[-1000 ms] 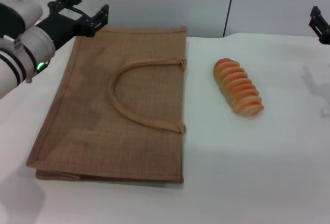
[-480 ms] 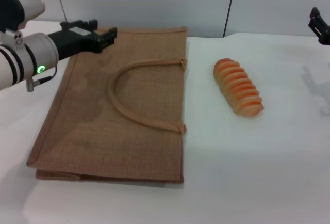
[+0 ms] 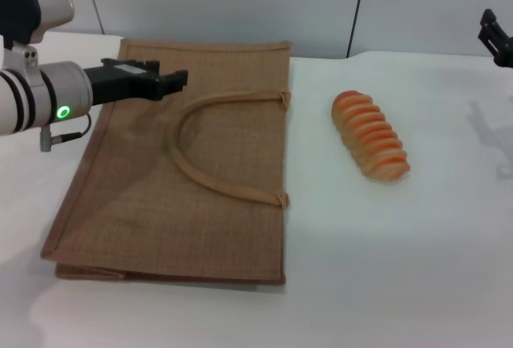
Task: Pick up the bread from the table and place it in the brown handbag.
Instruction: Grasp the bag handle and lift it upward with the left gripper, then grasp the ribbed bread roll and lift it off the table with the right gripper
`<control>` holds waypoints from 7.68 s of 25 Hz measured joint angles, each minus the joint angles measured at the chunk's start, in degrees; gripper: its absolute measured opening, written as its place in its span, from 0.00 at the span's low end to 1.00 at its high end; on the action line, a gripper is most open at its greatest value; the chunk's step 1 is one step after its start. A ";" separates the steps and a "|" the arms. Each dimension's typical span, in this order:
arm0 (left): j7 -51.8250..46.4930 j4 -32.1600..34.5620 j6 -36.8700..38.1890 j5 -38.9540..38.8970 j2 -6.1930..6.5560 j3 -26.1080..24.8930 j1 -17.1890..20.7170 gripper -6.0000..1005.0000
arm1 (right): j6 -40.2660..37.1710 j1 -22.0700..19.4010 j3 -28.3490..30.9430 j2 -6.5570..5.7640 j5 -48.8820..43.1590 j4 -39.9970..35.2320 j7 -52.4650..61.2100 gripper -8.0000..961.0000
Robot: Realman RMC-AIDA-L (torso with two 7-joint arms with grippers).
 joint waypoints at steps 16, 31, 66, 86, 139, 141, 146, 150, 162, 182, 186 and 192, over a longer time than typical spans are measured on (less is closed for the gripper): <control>-11.62 -0.22 -5.29 20.76 0.17 -4.48 -2.81 0.57 | 1.31 0.29 0.00 0.00 0.00 -0.06 0.11 0.77; -11.02 0.56 -6.89 26.26 -1.08 -4.11 -5.61 0.57 | 1.46 0.58 0.00 0.00 0.09 0.00 0.11 0.77; -14.22 0.25 -6.22 34.49 -3.03 -4.62 -6.87 0.57 | 2.99 1.46 0.69 -0.09 0.09 0.00 0.10 0.77; -14.81 -1.62 -5.35 34.53 -3.03 -4.62 -7.10 0.55 | 2.99 1.52 0.70 -0.09 0.09 0.00 0.10 0.77; -14.35 -8.11 -3.91 34.56 -2.84 -4.62 -11.23 0.38 | 4.40 2.17 0.70 0.00 0.09 -0.02 0.15 0.77; -14.24 -8.01 -3.88 34.56 -2.91 -4.45 -11.23 0.37 | 4.40 2.17 0.70 0.00 0.09 -0.01 0.16 0.77; -14.22 -7.10 -3.88 34.58 -3.04 -4.18 -11.23 0.33 | 4.40 2.15 0.70 -0.01 0.09 0.03 0.19 0.77; -14.44 -5.26 -3.94 34.58 -3.19 -4.34 -10.98 0.28 | 4.40 2.04 0.70 -0.06 0.09 0.10 0.19 0.77; -18.48 4.79 -9.60 39.33 -2.90 -5.07 -9.77 0.13 | 4.40 1.72 0.70 -0.09 0.05 0.08 0.19 0.77; -25.44 12.01 -15.06 44.97 -2.62 -5.78 -9.68 0.13 | 4.40 1.72 0.57 -0.09 0.07 0.08 0.10 0.77; -26.28 15.99 -18.51 45.37 -2.32 -7.97 -9.55 0.13 | 4.43 1.72 0.29 -0.06 -0.20 0.08 0.10 0.77; -28.73 25.81 -25.82 50.54 -2.58 -12.61 -9.39 0.13 | 4.58 1.67 -2.48 0.18 -0.44 0.08 0.26 0.77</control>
